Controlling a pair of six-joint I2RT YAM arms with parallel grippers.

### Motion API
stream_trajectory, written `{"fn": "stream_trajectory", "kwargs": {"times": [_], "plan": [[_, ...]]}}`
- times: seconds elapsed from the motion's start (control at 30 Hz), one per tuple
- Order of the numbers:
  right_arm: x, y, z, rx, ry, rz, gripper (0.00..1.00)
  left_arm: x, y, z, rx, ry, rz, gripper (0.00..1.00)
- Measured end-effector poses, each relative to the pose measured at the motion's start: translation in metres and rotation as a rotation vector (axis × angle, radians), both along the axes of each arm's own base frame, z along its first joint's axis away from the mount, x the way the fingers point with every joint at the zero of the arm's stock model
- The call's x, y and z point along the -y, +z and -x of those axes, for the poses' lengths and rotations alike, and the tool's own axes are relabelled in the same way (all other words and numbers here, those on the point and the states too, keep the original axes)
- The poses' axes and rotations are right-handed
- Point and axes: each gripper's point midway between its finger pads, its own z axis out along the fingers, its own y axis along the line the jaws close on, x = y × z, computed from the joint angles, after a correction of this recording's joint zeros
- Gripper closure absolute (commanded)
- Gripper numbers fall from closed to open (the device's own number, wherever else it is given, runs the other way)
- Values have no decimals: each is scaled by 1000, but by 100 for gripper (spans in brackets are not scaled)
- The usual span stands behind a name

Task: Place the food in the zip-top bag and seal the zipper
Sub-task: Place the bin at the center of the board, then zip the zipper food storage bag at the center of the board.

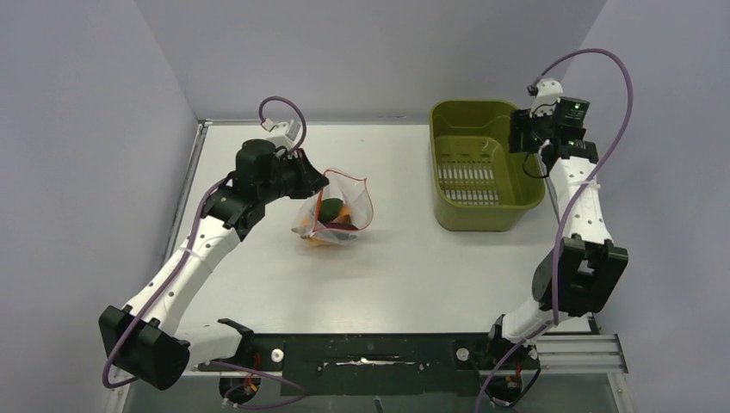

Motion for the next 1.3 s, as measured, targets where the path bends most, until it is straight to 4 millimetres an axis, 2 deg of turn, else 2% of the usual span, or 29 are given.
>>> {"fn": "stream_trajectory", "kwargs": {"times": [0.07, 0.17, 0.27, 0.37, 0.5, 0.63, 0.8, 0.93, 1.07, 1.2, 1.27, 1.3], "plan": [[-32, 31, 5, 76, 110, 21, 40, 6, 3, 4, 9, -42, 10, 100], [-89, 73, 26, 192, 342, 56, 40, 12, 8, 7, 30, -87, 30, 100], [-137, 95, 51, 260, 555, 103, 38, 14, 10, 12, 36, -116, 40, 100], [-187, 93, 74, 258, 761, 140, 37, 16, 12, 15, 50, -139, 37, 100], [-252, 71, 108, 206, 1014, 141, 37, 17, 12, 21, 80, -182, 16, 100], [-299, 63, 136, 211, 1198, 145, 38, 16, 12, 30, 111, -218, 2, 100], [-344, 61, 166, 231, 1363, 129, 36, 17, 11, 36, 170, -259, 1, 100], [-374, 50, 177, 208, 1461, 99, 35, 18, 2, 40, 184, -287, -4, 100], [-393, 33, 185, 164, 1520, 81, 35, 20, -1, 41, 198, -305, -18, 100], [-405, 26, 189, 152, 1540, 84, 36, 22, -3, 41, 222, -318, -21, 100], [-409, 28, 186, 168, 1522, 86, 41, 23, -6, 42, 224, -328, -19, 100], [-412, 29, 184, 180, 1514, 87, 48, 24, -9, 43, 222, -334, -18, 100]]}}
